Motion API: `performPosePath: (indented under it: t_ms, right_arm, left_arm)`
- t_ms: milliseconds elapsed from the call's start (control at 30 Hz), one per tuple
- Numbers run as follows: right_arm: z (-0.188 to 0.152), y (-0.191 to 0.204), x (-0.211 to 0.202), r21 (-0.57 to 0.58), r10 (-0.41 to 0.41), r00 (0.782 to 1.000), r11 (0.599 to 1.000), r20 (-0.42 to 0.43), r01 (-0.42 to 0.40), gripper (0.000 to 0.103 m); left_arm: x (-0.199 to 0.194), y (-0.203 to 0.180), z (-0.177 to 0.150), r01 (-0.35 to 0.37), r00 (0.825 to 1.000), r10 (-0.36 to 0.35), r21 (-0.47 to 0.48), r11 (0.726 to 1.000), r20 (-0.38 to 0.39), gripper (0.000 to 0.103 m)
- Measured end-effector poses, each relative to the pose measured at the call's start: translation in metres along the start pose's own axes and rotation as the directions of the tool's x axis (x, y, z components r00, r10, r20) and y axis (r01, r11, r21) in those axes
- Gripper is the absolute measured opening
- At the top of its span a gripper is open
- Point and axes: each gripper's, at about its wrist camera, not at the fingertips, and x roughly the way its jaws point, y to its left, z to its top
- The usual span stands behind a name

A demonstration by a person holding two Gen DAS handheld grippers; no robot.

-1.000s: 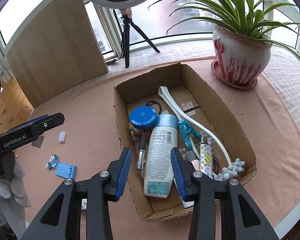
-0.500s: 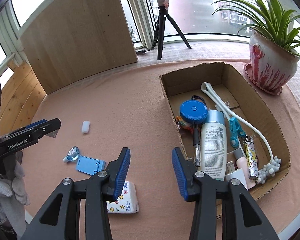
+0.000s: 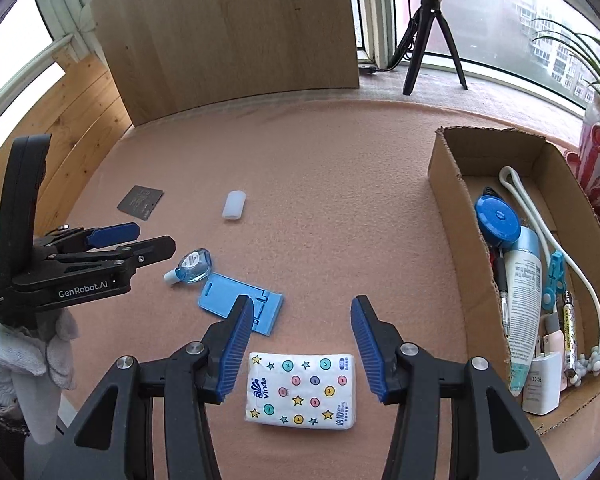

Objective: Organize objects
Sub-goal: 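Move back and grasp the clear sanitizer bottle with the left gripper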

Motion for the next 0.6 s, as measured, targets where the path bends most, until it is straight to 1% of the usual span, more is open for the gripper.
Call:
performPosePath:
  t_ms: [200, 433, 567, 600]
  right_arm:
    - [0.002, 0.021, 0.016, -0.117, -0.009, 0.999, 0.993, -0.048, 0.003, 0.047]
    - [0.002, 0.028, 0.034, -0.182, -0.02, 0.994, 0.983, -0.106, 0.001, 0.047]
    - [0.003, 0.031, 0.041, -0.228, -0.038, 0.991, 0.974, -0.125, 0.009, 0.048]
    - [0.003, 0.033, 0.043, -0.242, -0.045, 0.991, 0.97, -0.128, 0.013, 0.05]
  left_arm:
    - [0.016, -0.011, -0.002, 0.003, 1.0, -0.002, 0.056, 0.998, -0.029, 0.071]
    - [0.03, -0.018, -0.001, 0.007, 0.999, -0.004, 0.077, 0.997, -0.046, 0.071]
    - [0.039, -0.017, -0.001, 0.008, 0.998, -0.003, 0.074, 0.997, -0.058, 0.063]
    - [0.039, -0.016, -0.002, 0.009, 0.998, -0.005, 0.069, 0.998, -0.059, 0.061]
